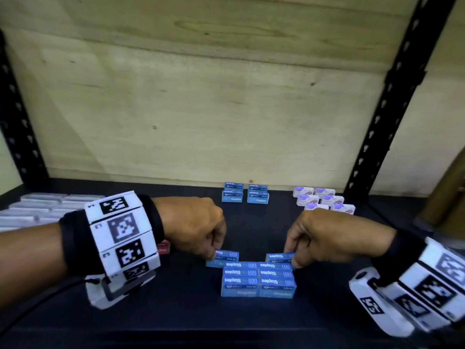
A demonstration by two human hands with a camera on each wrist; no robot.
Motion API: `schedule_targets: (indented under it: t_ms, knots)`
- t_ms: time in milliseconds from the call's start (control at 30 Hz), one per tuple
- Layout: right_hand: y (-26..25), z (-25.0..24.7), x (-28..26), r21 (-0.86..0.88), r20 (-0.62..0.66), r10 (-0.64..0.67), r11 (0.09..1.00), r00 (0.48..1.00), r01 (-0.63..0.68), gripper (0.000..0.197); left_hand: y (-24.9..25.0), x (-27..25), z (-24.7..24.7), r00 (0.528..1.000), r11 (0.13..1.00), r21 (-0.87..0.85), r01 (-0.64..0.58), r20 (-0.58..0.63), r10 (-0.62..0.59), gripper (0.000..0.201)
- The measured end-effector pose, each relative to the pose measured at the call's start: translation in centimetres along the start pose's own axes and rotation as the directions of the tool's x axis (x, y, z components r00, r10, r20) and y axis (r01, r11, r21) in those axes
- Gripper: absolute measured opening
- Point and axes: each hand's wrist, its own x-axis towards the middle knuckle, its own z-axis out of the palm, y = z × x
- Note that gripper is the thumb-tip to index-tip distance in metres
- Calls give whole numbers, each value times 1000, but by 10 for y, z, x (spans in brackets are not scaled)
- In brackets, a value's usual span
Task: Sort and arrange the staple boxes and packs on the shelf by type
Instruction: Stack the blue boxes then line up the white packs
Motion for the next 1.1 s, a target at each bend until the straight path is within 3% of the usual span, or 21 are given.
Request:
schedule_targets:
  t_ms: [233, 400, 1100]
  knots:
    - [7, -1, -3, 82, 87, -26, 996, 996, 18, 14, -3, -5, 1, 1000, 997, -82, 4, 28, -2, 7]
    - [10, 1, 3, 140, 78, -46, 990, 996, 35, 13, -3, -4, 2, 996, 981, -193, 20, 91, -2, 8]
    - [3, 5, 18, 135, 78, -119, 985, 990, 108, 12, 20, 16, 0, 994, 972, -236, -20, 102, 45, 11]
